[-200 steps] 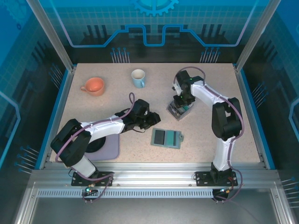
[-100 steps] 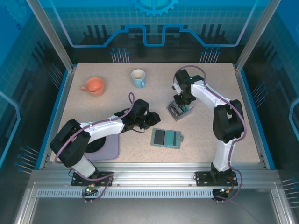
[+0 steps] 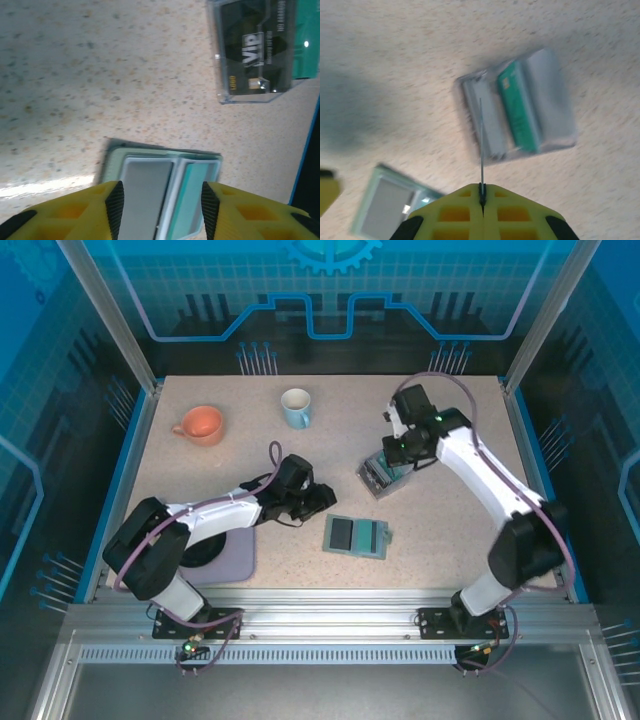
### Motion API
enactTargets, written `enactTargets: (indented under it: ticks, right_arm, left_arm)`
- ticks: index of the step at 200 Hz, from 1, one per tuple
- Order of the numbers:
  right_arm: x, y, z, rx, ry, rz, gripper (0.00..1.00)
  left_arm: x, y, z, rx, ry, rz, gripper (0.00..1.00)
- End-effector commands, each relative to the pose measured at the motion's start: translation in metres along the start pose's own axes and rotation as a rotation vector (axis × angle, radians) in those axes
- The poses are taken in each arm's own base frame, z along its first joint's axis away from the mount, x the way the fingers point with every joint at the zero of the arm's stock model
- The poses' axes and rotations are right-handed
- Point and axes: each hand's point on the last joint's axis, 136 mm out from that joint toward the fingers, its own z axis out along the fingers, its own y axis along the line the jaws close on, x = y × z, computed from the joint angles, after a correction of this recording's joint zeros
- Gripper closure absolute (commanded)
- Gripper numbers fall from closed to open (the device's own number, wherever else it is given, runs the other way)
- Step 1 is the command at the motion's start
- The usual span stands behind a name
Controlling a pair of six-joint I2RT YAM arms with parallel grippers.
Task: Put the credit cards into the card holder
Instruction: Pick up the credit card from the storage box, then flip over the card slot in the card holder.
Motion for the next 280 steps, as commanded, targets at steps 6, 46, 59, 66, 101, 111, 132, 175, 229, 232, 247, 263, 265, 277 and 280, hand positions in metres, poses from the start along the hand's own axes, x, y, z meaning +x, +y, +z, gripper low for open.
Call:
enactTargets:
  ticks: [6, 46, 59, 66, 101, 111, 132, 175, 229, 232, 247, 263, 265, 277, 280]
  right_arm:
    - [0.057, 0.045, 0.01, -0.134, 0.088, 0.201, 1.0]
    - [0.126, 0.065, 0.031, -0.104, 0.147, 0.261, 1.0]
    - [0.142, 0.056, 0.039, -0.037, 0.161, 0.261, 1.0]
    - [0.149, 0.049, 0.041, 0.001, 0.166, 0.267, 1.0]
    - [0.169, 0.021, 0.046, 0.097, 0.173, 0.284, 1.0]
    - [0.171, 0.022, 0.047, 0.079, 0.177, 0.285, 1.0]
    - [0.173, 0.027, 0.052, 0.029, 0.197, 0.302, 1.0]
    - [0.175, 0.028, 0.06, -0.008, 0.218, 0.34, 1.0]
    - [0.176, 0.02, 0.057, 0.012, 0.213, 0.363, 1.0]
    - [0.175, 0.02, 0.056, 0.012, 0.211, 0.367, 1.0]
    - [0.171, 0.019, 0.051, 0.001, 0.188, 0.371, 1.0]
    - [0.171, 0.02, 0.052, -0.029, 0.189, 0.383, 1.0]
    - [0.171, 0.021, 0.053, -0.032, 0.191, 0.385, 1.0]
    - [0.173, 0.024, 0.057, -0.058, 0.198, 0.391, 1.0]
    - [0.174, 0.024, 0.058, -0.06, 0.199, 0.393, 1.0]
  left_arm:
    - [0.012, 0.019, -0.002, -0.045, 0.054, 0.014, 0.51]
    - [0.023, 0.023, 0.003, -0.035, 0.108, 0.025, 0.47]
    - [0.026, 0.024, 0.007, -0.029, 0.127, 0.021, 0.47]
    - [0.026, 0.023, 0.009, -0.024, 0.134, 0.018, 0.46]
    - [0.031, 0.022, 0.017, -0.023, 0.173, 0.023, 0.46]
    - [0.031, 0.022, 0.019, -0.028, 0.18, 0.025, 0.46]
    - [0.033, 0.022, 0.021, -0.03, 0.194, 0.029, 0.46]
    - [0.04, 0.025, 0.026, -0.042, 0.222, 0.032, 0.47]
    - [0.048, 0.031, 0.031, -0.065, 0.241, 0.034, 0.53]
    - [0.048, 0.03, 0.031, -0.065, 0.241, 0.035, 0.54]
    - [0.049, 0.032, 0.03, -0.073, 0.241, 0.035, 0.57]
    - [0.049, 0.034, 0.031, -0.084, 0.239, 0.033, 0.59]
    - [0.049, 0.034, 0.031, -0.085, 0.24, 0.033, 0.59]
    - [0.05, 0.034, 0.031, -0.084, 0.242, 0.032, 0.6]
    - [0.05, 0.034, 0.032, -0.085, 0.243, 0.032, 0.6]
